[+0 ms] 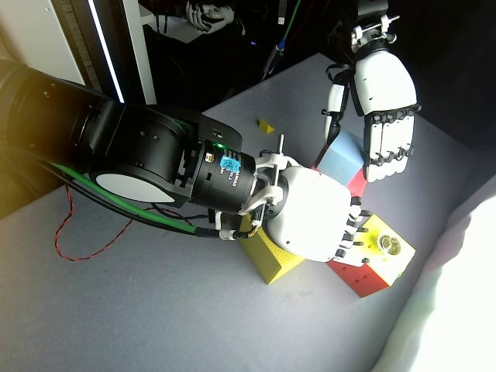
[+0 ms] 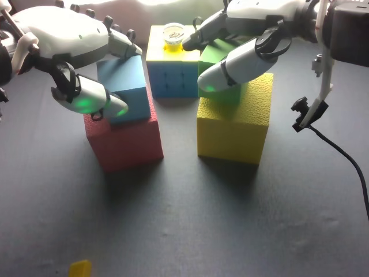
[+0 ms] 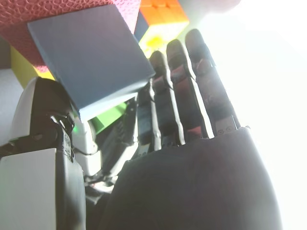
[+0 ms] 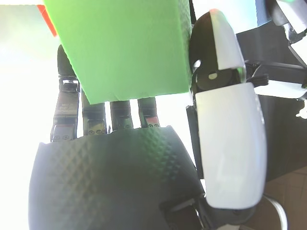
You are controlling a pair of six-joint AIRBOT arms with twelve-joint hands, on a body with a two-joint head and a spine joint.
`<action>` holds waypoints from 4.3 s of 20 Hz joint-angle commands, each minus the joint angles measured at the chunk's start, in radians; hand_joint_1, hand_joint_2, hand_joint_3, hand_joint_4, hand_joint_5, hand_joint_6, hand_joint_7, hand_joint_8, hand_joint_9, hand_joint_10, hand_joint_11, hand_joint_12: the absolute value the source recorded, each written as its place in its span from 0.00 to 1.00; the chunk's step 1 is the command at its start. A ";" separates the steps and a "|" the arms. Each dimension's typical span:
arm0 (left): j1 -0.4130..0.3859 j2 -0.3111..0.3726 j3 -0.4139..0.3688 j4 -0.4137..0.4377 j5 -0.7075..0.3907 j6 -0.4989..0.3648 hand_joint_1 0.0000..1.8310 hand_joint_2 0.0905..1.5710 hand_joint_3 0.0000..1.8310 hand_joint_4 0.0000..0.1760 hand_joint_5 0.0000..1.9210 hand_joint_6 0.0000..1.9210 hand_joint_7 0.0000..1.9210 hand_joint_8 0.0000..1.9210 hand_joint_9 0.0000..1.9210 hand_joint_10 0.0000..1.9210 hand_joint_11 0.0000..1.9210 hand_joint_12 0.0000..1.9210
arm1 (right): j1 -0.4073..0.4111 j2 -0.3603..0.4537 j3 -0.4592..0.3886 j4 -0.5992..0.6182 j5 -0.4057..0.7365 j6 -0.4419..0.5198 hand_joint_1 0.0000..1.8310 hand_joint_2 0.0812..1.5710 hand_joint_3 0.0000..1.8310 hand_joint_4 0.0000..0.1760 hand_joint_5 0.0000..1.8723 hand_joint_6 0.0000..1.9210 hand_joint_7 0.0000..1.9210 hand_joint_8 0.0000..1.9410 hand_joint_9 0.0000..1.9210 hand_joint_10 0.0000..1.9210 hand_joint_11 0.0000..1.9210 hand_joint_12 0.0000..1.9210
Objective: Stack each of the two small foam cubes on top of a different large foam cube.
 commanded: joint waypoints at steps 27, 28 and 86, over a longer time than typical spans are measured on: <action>-0.046 0.029 0.000 0.013 -0.047 0.000 0.13 0.56 0.00 0.00 0.11 0.00 0.13 0.00 0.13 0.00 0.15 0.00 | 0.002 0.018 -0.002 0.013 0.102 0.032 0.23 0.56 0.00 0.00 0.00 0.00 0.00 0.00 0.00 0.00 0.00 0.00; -0.051 0.032 -0.001 0.013 -0.042 0.003 0.14 0.56 0.00 0.00 0.11 0.00 0.12 0.00 0.13 0.00 0.15 0.00 | 0.002 0.020 -0.003 0.013 0.107 0.032 0.20 0.56 0.00 0.00 0.00 0.00 0.00 0.00 0.00 0.00 0.00 0.00; -0.034 0.151 -0.077 1.507 -0.100 -1.391 0.00 0.60 0.00 0.00 0.06 0.00 0.07 0.00 0.07 0.00 0.08 0.04 | -0.286 0.617 -0.417 -0.492 0.436 -0.002 0.14 0.75 0.00 0.00 0.00 0.00 0.00 0.00 0.00 0.00 0.00 0.00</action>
